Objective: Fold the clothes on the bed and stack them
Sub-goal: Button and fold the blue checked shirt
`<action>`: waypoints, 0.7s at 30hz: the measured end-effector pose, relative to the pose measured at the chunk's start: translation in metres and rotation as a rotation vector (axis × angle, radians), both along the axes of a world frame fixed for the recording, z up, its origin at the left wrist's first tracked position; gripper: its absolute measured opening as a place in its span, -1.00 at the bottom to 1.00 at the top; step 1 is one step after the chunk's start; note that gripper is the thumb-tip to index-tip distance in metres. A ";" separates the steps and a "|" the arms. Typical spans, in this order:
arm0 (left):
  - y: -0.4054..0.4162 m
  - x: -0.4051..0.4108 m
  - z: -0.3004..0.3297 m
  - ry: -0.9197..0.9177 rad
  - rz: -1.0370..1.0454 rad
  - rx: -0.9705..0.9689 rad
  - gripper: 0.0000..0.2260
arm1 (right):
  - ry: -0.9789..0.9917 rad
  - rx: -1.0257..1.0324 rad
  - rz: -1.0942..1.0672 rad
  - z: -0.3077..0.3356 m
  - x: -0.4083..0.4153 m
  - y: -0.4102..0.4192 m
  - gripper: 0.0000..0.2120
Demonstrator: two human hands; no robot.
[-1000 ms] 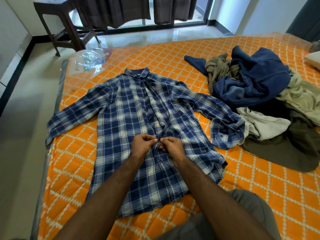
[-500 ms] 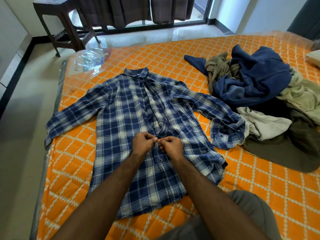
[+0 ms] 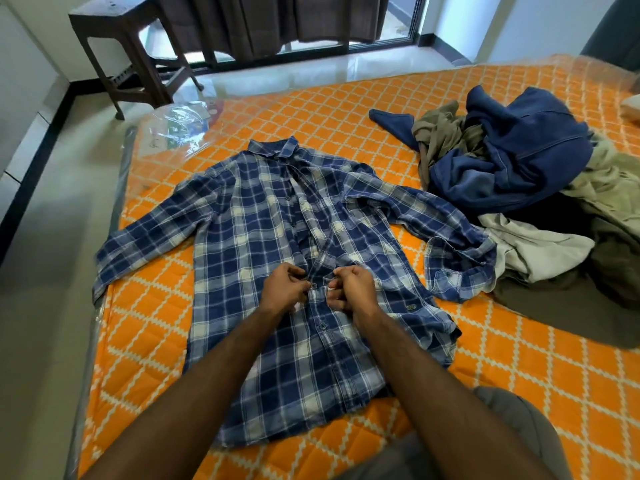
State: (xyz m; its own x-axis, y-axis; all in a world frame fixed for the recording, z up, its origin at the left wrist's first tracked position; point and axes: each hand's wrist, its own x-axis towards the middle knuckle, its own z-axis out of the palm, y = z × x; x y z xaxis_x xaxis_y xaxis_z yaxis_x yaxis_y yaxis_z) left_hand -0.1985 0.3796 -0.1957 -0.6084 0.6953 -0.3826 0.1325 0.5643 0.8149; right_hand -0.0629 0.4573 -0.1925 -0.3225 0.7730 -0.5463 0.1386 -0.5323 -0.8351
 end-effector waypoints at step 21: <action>0.058 -0.054 -0.002 0.060 0.039 -0.058 -0.88 | -0.291 0.363 0.228 0.010 -0.040 0.053 -0.87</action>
